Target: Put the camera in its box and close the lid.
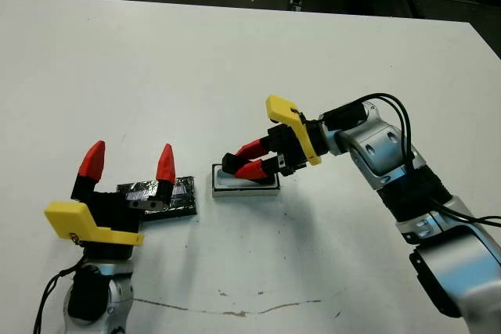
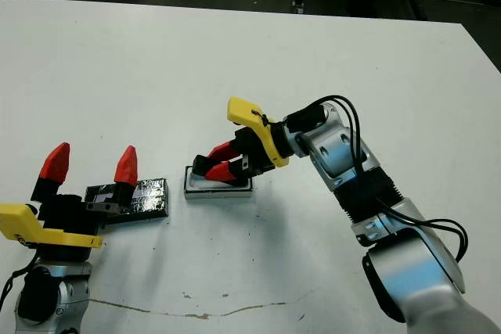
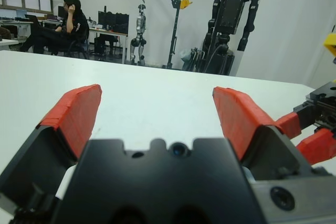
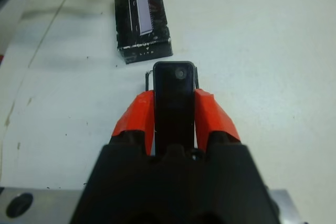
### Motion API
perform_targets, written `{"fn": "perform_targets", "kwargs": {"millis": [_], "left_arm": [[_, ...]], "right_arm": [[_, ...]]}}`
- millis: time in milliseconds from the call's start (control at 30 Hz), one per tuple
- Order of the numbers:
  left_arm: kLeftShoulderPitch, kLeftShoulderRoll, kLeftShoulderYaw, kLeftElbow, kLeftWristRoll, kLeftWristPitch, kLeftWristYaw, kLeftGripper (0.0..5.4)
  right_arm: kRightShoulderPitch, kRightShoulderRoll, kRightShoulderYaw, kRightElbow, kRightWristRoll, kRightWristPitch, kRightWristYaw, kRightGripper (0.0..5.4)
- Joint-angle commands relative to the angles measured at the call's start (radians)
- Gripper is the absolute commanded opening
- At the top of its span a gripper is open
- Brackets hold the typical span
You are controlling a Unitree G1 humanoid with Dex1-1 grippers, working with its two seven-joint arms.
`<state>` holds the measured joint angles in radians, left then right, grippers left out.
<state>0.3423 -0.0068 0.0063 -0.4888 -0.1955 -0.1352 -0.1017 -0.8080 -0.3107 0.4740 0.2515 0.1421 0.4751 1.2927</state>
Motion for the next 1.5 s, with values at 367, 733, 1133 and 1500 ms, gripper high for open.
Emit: {"fn": "perform_targets", "kwargs": {"millis": [367,733,1133,1500], "left_arm": [[0.015,-0.001,-0.007,-0.008,0.008,0.001,0.01,5.4],[0.012,-0.003,-0.009,-0.002,0.013,0.004,0.016,5.4],[0.013,-0.004,-0.013,0.001,0.008,-0.001,0.012,5.4],[0.015,-0.007,-0.016,-0.001,-0.001,0.002,0.013,5.4]], "right_arm": [[0.062,-0.059,0.033,-0.079,-0.058,0.049,-0.063,1.67],[0.097,-0.052,0.005,-0.153,-0.035,0.138,-0.158,1.67],[0.048,-0.075,0.005,-0.119,-0.019,0.088,-0.107,2.47],[-0.033,-0.118,-0.038,-0.068,-0.001,-0.107,0.054,4.19]]}}
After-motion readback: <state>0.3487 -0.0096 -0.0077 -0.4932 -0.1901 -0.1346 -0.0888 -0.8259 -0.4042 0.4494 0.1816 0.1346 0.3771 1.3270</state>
